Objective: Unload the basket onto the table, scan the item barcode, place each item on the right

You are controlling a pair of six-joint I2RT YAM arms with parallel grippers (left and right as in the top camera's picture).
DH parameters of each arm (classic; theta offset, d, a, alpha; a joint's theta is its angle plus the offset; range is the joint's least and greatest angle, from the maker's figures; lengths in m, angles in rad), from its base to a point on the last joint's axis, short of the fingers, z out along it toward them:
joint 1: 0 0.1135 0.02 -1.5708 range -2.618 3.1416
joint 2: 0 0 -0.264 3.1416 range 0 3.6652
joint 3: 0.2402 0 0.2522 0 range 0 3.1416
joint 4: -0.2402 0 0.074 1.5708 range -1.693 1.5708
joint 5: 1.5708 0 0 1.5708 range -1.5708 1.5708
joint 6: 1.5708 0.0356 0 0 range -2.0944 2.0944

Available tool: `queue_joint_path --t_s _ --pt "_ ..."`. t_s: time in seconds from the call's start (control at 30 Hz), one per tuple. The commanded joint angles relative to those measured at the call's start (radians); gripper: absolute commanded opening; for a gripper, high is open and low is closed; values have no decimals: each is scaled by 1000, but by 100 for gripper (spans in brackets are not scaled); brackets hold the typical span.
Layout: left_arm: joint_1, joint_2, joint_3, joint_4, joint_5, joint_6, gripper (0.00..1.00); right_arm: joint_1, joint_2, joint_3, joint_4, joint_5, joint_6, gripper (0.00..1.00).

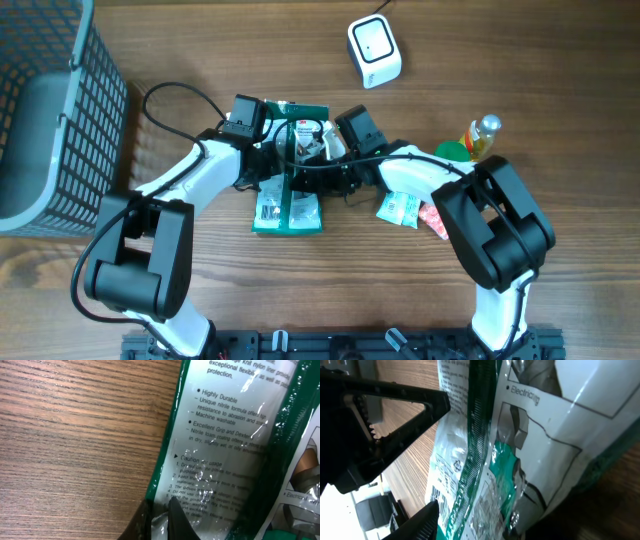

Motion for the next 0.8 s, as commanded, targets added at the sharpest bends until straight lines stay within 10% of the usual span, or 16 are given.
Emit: queue_joint_path --t_s 0.0,0.77 --pt "-11 29 -40 -6 38 -17 4 8 48 -18 18 58 1 51" --pt "-11 29 -40 56 38 -25 4 37 48 -18 48 38 1 38"
